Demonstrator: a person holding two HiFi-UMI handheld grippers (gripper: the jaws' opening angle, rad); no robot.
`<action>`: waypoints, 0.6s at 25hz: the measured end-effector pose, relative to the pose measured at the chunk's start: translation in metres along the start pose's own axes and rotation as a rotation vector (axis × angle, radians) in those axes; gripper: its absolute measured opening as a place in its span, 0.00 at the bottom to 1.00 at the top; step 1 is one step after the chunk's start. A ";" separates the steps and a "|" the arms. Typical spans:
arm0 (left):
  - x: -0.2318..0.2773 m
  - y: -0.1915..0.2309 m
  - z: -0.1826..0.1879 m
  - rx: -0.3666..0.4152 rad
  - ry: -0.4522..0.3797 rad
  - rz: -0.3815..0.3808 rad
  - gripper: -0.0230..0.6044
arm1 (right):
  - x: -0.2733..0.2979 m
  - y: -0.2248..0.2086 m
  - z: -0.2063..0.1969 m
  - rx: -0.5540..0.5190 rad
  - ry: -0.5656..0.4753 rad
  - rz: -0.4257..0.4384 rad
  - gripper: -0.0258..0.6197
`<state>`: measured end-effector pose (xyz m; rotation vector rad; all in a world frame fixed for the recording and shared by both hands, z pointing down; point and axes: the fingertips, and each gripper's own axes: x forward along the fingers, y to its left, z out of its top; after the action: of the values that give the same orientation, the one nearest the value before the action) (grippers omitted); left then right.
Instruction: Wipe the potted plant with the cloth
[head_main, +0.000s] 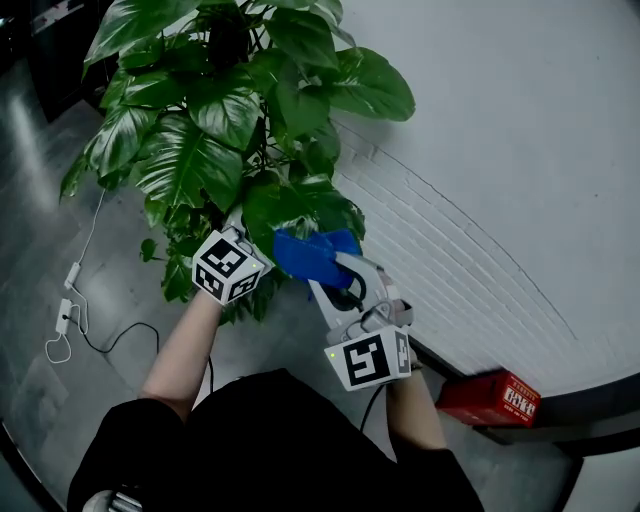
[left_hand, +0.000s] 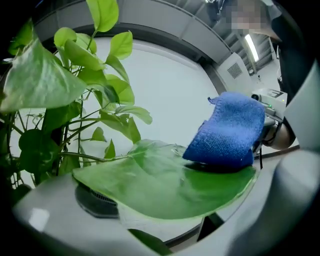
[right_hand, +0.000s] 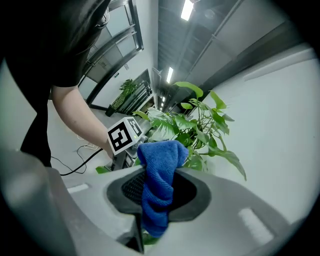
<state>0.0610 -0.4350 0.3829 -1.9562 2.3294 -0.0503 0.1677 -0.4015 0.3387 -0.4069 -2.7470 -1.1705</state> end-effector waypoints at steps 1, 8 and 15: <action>0.001 -0.001 -0.001 0.000 0.002 -0.001 0.79 | -0.003 0.000 -0.003 0.010 -0.005 -0.002 0.18; 0.001 -0.002 -0.003 -0.003 0.014 0.011 0.79 | -0.018 -0.007 -0.033 0.137 -0.033 -0.020 0.18; 0.005 -0.004 -0.011 -0.024 0.025 0.016 0.79 | -0.019 0.001 -0.050 0.193 -0.023 -0.014 0.18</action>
<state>0.0631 -0.4413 0.3940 -1.9593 2.3717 -0.0470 0.1870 -0.4409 0.3694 -0.3811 -2.8522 -0.8971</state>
